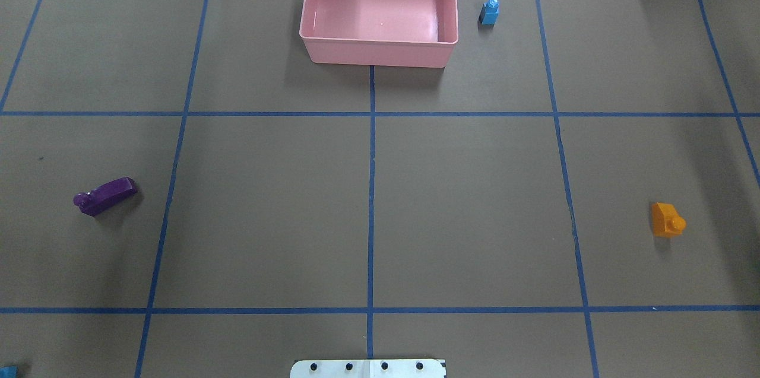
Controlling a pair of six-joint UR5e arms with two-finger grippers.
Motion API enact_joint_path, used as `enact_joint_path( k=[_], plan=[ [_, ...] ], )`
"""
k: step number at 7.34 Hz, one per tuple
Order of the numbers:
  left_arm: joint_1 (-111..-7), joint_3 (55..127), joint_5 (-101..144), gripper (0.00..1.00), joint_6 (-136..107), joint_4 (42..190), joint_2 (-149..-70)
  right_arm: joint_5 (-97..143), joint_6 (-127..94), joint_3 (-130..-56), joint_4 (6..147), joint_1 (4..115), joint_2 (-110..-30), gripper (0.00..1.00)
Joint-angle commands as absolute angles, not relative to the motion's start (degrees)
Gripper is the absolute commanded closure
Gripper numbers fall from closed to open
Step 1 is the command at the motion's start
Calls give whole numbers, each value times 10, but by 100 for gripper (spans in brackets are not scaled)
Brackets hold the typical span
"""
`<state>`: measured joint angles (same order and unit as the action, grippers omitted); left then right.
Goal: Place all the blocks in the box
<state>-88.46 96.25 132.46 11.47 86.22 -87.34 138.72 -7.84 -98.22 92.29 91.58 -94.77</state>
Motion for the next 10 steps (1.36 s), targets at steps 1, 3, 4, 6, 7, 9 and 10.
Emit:
enact_joint_path(
  k=[1,3,4,6,7,9,10],
  plan=[
    [-884,964,1328,0,115,860,-879,1390,-86,-987,923,915,-939,0],
    [-881,976,1339,0,120,874,-885,1390,-97,-987,860,899,-929,0],
    [-882,976,1341,0,115,921,-880,1390,-133,-993,832,868,-915,0],
    [-881,990,1340,0,105,944,-896,1391,-246,-999,810,793,-901,0],
    [-879,992,1341,0,84,947,-897,1384,-292,-1001,755,746,-901,0],
    [-864,998,1343,0,21,961,-897,1331,-470,-1002,634,646,-910,0],
    [-864,994,1351,0,16,983,-895,1276,-521,-999,634,589,-912,0]
  ],
)
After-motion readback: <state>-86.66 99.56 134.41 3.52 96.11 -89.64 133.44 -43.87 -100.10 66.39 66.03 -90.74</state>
